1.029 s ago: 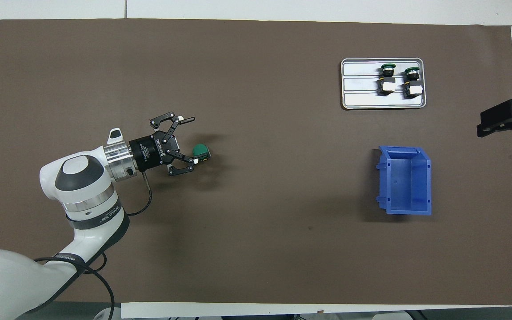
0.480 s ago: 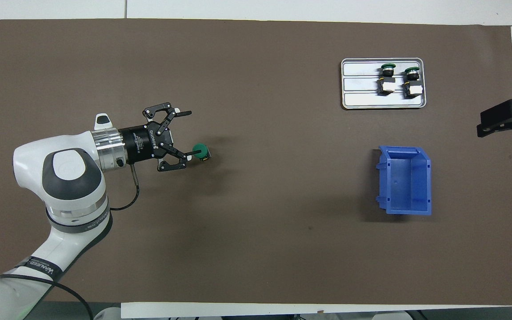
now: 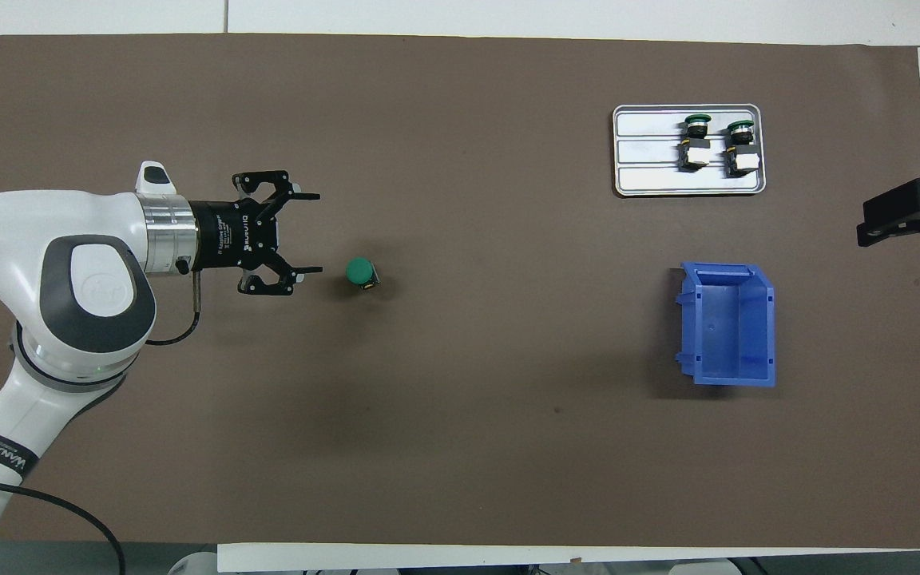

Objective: Place and press button with both arms
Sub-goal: 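Open the left gripper and draw it back from the button, then press down on the green button top with the left gripper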

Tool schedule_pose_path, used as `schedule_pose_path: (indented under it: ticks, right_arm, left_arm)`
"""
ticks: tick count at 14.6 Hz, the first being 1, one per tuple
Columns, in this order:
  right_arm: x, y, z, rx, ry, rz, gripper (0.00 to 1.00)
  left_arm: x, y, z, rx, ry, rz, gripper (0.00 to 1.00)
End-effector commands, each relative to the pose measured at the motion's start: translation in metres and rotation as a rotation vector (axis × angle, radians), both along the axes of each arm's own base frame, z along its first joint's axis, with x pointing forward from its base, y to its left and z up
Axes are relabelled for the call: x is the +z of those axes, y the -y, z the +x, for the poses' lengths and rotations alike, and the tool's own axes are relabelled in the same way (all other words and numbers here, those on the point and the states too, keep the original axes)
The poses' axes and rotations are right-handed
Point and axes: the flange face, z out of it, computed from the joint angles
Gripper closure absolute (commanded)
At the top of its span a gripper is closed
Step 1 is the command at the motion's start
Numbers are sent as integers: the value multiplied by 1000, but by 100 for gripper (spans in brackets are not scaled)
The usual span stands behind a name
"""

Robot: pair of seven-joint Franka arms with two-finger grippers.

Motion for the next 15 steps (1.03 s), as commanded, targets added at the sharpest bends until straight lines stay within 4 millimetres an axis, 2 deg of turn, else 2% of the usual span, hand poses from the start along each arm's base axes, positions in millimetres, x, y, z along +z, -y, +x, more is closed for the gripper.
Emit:
schedule_pose_path:
  ticks: [1,5,7,8,9,13,15]
  right_arm:
    - [1,0,-7,15,0,0,2]
    - [1,0,-7,15,0,0,2]
    - [1,0,-7,15,0,0,2]
    - [1,0,-7,16,-1,0,2]
    - [1,0,-7,15,0,0,2]
    - [1,0,-7,15,0,0,2]
    - [1,0,-7,15,0,0,2]
  left_arm:
    - [18,-6,24,-144,25,125,0]
    - [51,-7,29,-273,124,277,0]
    - [59,-5,31,-420,211,461,0]
    - [62,6,27,-513,256,543,0]
    - [67,31,18,-590,289,601,0]
    - [75,69,6,-651,315,626,3]
    - [83,80,7,-681,320,617,42]
